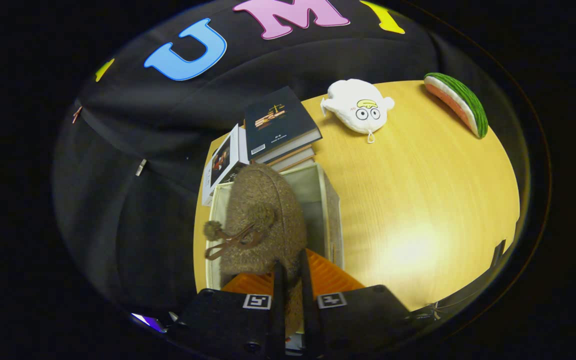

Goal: Open the storage box then place both shoes into the box .Put the left shoe in first, then the right shoe, with the right side of both shoes facing outward in a uniform manner.

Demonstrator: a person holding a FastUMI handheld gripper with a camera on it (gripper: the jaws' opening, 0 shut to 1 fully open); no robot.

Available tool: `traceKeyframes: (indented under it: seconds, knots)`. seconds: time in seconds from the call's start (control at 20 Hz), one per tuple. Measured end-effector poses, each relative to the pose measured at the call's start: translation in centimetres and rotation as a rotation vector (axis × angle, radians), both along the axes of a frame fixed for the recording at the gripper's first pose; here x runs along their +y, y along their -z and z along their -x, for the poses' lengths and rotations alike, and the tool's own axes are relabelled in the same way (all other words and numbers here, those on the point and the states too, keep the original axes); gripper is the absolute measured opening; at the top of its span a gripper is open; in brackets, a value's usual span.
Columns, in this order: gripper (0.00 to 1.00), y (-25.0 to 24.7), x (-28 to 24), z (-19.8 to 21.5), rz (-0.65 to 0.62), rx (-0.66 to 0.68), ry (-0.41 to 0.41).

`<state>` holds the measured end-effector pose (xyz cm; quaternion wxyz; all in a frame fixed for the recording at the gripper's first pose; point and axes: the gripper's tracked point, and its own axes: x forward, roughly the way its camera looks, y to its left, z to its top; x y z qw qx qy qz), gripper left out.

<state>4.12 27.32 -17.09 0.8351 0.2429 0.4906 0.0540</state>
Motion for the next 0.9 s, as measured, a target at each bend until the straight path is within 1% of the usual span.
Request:
traceKeyframes:
  seconds: [0.15,0.2,0.3,0.5,0.7,0.9]
  knots:
    - [0.79,-1.4,1.1,-0.5,-0.038,-0.045,0.009]
    - [0.99,-3.2,1.0,-0.4,-0.053,-0.070,0.009]
    - [0.99,-5.3,0.8,-0.7,-0.052,-0.135,-0.010]
    - [0.99,-9.8,-1.5,-1.0,0.024,-0.295,-0.035]
    - [0.99,-13.9,-5.0,-0.7,0.079,-0.429,-0.013]
    - [0.98,-16.5,-9.1,-0.1,0.106,-0.535,0.017]
